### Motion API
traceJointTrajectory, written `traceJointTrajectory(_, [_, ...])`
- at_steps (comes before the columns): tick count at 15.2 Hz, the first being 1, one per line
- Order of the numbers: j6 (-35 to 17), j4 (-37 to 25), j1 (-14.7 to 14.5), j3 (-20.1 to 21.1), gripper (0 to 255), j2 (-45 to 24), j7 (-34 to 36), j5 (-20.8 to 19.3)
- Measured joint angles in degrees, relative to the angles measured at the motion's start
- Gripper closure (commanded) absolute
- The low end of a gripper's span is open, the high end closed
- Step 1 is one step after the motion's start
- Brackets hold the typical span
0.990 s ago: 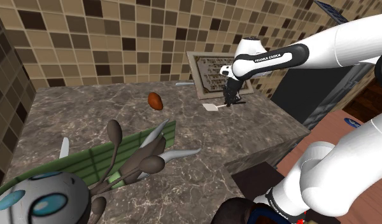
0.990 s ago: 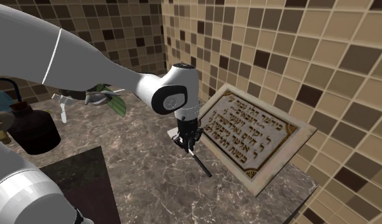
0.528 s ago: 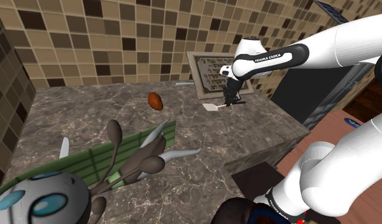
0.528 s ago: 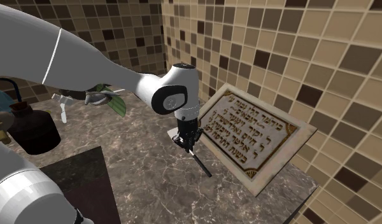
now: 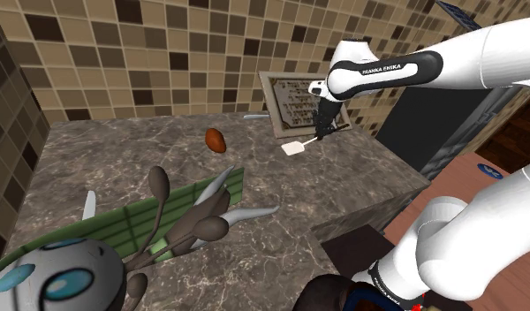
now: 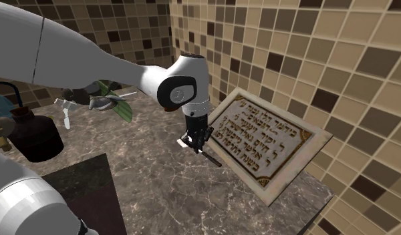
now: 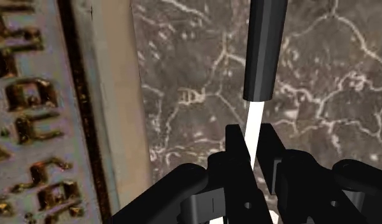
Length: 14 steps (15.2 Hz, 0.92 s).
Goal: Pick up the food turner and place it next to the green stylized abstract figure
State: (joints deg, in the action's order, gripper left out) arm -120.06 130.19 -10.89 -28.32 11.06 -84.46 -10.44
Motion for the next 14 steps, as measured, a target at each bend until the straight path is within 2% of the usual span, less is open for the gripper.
traceJointTrajectory(14, [10.98, -8.07, -0.16, 1.21, 255, 3.08, -0.04, -0.36])
